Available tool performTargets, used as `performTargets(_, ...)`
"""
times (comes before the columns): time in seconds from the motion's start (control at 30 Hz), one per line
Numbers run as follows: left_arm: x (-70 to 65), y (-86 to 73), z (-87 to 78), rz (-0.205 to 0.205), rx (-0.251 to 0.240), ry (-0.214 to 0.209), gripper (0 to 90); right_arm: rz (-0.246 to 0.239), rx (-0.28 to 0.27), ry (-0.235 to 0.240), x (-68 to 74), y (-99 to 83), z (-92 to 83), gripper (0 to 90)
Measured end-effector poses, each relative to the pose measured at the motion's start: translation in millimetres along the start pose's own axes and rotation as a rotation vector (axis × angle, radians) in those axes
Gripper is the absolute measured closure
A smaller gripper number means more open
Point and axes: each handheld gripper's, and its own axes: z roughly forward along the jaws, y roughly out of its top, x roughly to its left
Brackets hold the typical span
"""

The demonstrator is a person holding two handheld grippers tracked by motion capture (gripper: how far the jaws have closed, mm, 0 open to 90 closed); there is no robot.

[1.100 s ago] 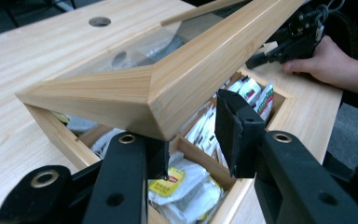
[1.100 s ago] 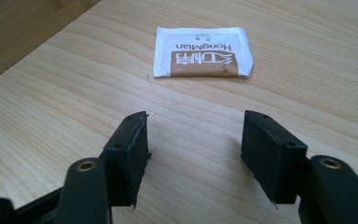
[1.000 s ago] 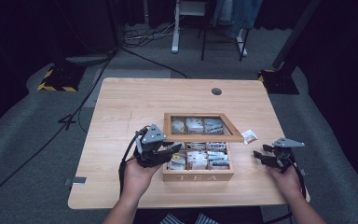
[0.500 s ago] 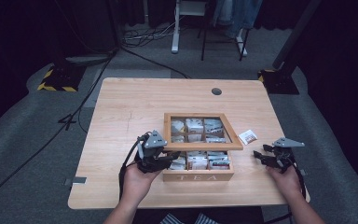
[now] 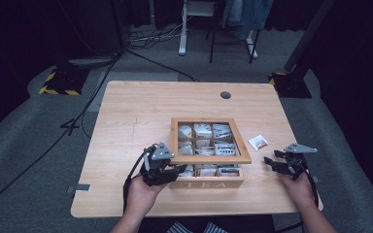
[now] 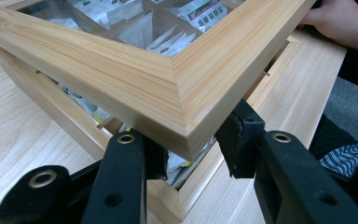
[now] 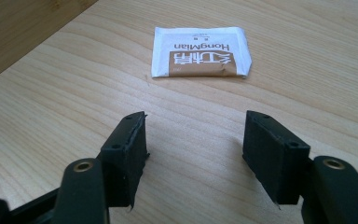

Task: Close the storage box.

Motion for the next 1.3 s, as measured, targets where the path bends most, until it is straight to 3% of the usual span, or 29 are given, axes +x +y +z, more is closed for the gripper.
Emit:
performTargets(0.43, -1.2, -4.6, 3.2, 0.008, 0.060, -0.008, 64.7, 0.001, 0.000, 0.000, -0.1, 0.1, 0.1, 39.4)
performTargets(1.07, -2.0, -9.6, 7.8, 0.002, 0.136, 0.014, 63.1, 0.001, 0.000, 0.000, -0.2, 0.2, 0.3, 39.2)
performTargets(1.17, -1.3, -10.7, 8.2, -0.001, 0.148, 0.027, 62.0, 0.000, 0.000, 0.000, -0.3, 0.3, 0.3, 39.1)
performTargets(1.2, -0.4, -11.3, 6.7, -0.022, 0.154, 0.056, 55.2, 0.001, 0.000, 0.000, -0.3, 0.5, 0.6, 38.9)
performTargets(1.3, -1.8, -13.2, 5.9, -0.014, 0.167, 0.069, 53.0, 0.001, 0.001, 0.000, -0.3, 0.9, 1.0, 38.8)
